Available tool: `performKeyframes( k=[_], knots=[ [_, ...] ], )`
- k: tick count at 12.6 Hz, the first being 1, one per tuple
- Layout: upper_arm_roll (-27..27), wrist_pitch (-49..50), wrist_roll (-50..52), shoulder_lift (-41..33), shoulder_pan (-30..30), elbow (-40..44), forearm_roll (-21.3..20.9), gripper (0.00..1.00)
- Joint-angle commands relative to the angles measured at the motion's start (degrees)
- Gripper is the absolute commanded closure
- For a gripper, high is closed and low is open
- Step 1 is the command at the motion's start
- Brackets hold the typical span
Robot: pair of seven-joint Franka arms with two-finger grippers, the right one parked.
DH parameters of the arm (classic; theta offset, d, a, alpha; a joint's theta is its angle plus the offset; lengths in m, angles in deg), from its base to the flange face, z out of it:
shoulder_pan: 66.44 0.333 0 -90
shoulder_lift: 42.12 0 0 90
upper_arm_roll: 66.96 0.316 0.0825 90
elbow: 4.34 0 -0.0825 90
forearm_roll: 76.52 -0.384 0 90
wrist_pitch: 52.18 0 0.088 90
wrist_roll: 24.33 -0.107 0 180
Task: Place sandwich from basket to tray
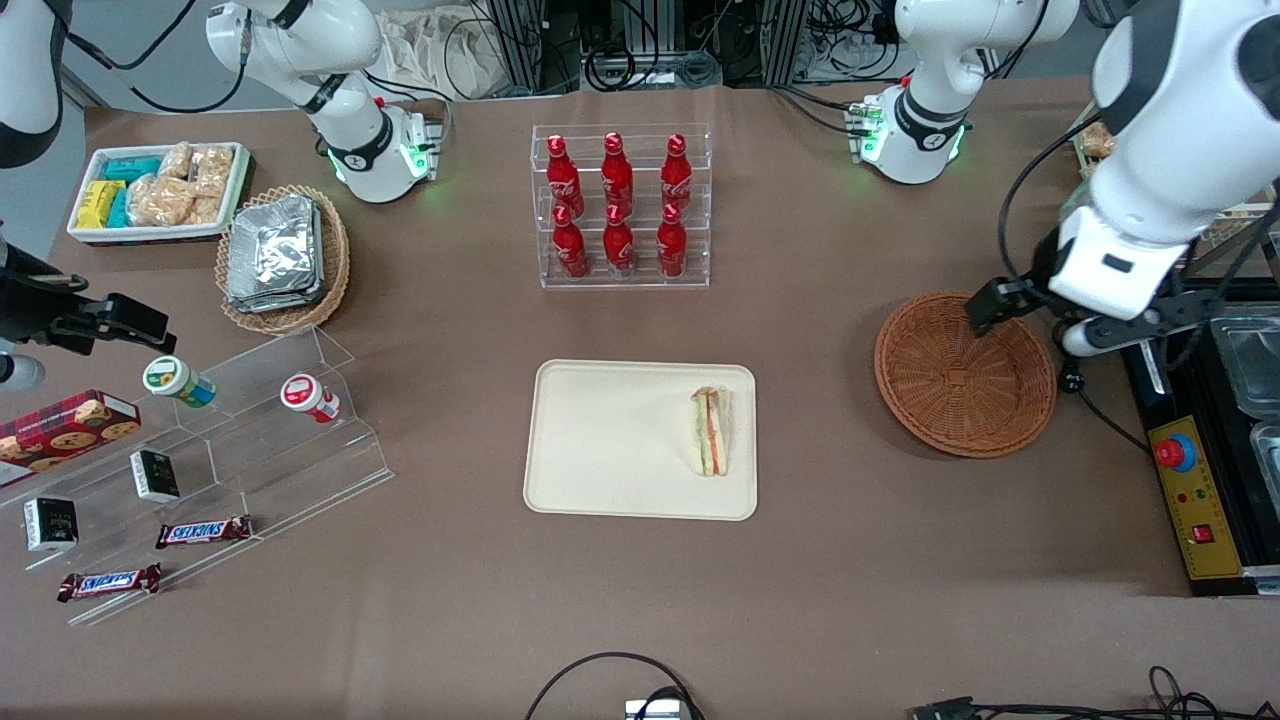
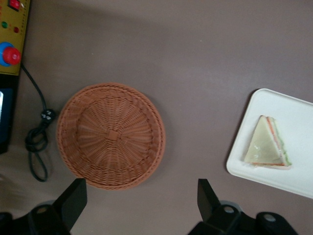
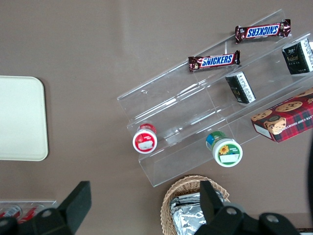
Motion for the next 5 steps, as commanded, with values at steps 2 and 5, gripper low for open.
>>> performKeyframes(
  k=[2,5],
  knots=[
    [4.3,-0.5,-4.2,-0.4,2.7,-0.4,6.5,0.0],
    [5.3,-0.4,-4.1,0.0,2.6,-0.6,8.5,0.0]
  ],
)
